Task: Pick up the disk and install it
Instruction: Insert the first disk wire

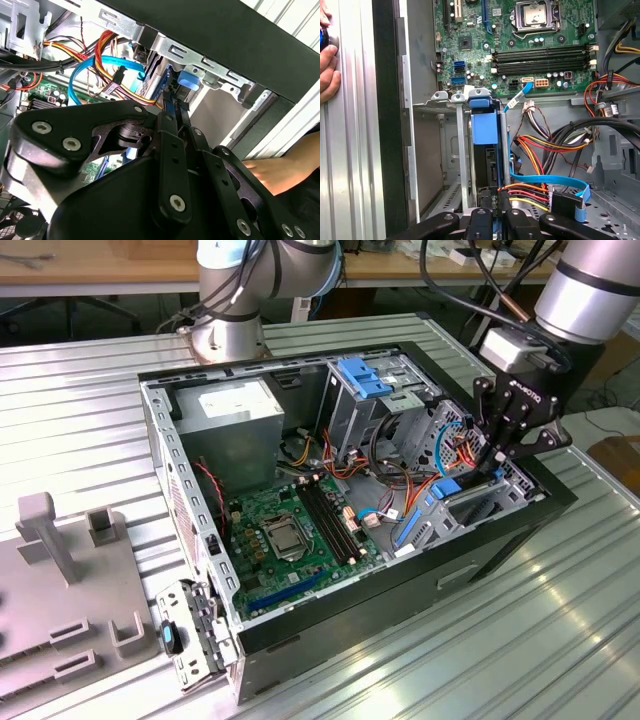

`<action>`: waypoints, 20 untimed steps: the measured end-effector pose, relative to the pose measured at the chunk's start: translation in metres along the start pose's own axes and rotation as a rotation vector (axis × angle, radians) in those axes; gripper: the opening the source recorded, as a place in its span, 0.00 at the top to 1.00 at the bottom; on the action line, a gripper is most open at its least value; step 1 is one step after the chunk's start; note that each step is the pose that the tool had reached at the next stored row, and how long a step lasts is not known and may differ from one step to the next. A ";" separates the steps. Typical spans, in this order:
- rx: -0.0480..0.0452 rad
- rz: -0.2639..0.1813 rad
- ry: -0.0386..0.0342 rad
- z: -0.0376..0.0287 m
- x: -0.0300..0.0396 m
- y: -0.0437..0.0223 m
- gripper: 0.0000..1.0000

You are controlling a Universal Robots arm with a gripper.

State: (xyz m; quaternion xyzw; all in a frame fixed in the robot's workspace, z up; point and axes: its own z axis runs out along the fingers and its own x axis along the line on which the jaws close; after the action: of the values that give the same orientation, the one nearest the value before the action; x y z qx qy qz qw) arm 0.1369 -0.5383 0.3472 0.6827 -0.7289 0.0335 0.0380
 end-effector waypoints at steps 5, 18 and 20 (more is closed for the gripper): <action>0.0001 0.000 0.0002 0.0017 -0.0002 0.0000 0.83; 0.0000 0.000 -0.0002 0.0000 -0.0002 0.0000 0.83; -0.0001 0.000 -0.0004 0.0000 -0.0002 0.0000 0.83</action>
State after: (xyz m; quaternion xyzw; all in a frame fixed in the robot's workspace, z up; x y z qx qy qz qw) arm 0.1369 -0.5381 0.3471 0.6827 -0.7289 0.0333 0.0378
